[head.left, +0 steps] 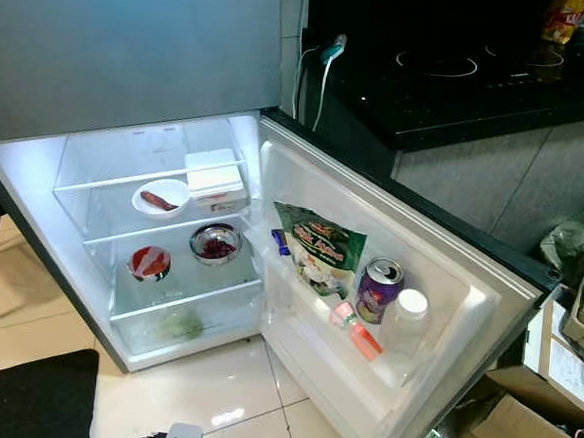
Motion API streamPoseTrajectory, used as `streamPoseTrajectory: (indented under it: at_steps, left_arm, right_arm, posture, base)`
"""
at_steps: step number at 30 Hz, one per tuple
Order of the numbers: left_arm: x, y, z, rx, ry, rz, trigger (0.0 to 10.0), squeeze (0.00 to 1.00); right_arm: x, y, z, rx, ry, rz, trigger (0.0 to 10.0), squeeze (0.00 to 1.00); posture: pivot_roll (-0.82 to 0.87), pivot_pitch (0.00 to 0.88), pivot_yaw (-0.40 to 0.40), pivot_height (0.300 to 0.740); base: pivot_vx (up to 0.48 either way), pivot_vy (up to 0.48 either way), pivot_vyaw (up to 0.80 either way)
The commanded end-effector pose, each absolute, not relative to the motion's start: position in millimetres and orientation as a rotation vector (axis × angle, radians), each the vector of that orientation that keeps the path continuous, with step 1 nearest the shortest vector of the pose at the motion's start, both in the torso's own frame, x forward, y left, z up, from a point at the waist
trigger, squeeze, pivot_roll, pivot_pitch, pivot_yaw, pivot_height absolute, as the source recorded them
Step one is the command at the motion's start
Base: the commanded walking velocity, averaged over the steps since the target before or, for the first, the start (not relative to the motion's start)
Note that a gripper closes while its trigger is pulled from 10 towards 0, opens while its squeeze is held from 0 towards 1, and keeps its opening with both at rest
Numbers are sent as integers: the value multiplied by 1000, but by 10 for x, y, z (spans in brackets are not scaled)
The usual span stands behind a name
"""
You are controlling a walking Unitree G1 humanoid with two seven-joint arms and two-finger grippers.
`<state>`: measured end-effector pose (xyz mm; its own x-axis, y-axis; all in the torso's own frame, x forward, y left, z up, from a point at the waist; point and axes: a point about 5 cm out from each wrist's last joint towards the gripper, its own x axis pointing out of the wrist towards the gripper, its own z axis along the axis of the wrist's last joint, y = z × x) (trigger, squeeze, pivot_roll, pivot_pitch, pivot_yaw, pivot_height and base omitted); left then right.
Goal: Restocking fridge
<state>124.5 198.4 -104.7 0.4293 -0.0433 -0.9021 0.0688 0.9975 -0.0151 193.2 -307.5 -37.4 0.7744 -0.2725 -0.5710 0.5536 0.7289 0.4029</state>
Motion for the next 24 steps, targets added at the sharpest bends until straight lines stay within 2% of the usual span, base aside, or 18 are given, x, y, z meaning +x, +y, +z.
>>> streamPoseTrajectory:
  at_steps: [1,4,5,9,14,15,16,17,20,24]
  left_arm:
    - [1116,2002,-1086,29,1181,-76,10000,0]
    - [1119,1997,-1086,29,1180,-80,10000,0]
    - [1119,1997,-1086,29,1180,-80,10000,0]
    - [1126,1995,-1085,33,1180,-82,10000,0]
    - [1119,2004,-1085,31,1181,-79,10000,0]
    - [1119,2004,-1085,31,1181,-79,10000,0]
    - [1115,2009,-1085,30,1182,-78,10000,0]
    - [1115,2009,-1085,30,1182,-78,10000,0]
    - [1107,2014,-1087,31,1185,-80,10000,0]
    - [1109,2013,-1086,31,1183,-84,10000,0]
  right_arm:
    - [1999,-3144,-281,643,418,-469,10000,0]
    - [2218,-3089,-121,769,271,-342,10000,0]
    - [2218,-3089,-121,769,271,-342,10000,0]
    - [2347,-2958,-29,819,205,-151,10000,0]
    - [2237,-2778,-71,881,233,141,10000,0]
    - [2237,-2778,-71,881,233,141,10000,0]
    - [2178,-2706,-95,886,262,248,10000,0]
    - [2178,-2706,-95,886,262,248,10000,0]
    - [2032,-2528,-134,939,328,498,10000,0]
    - [1962,-2455,-193,915,404,558,10000,0]
  posture:
    - [-24,0,-3,740]
    - [-22,0,-5,740]
    - [-22,0,-5,740]
    - [-19,0,-8,740]
    - [-16,0,-9,740]
    - [-16,0,-9,740]
    - [-17,0,-8,740]
    - [-17,0,-8,740]
    - [-17,0,-10,740]
    - [-17,0,-14,740]
  base:
    - [0,0,0]
    - [0,0,0]
    - [0,0,0]
    - [0,0,0]
    - [0,0,0]
    - [0,0,0]
    - [0,0,0]
    - [0,0,0]
    - [0,0,0]
    - [0,0,0]
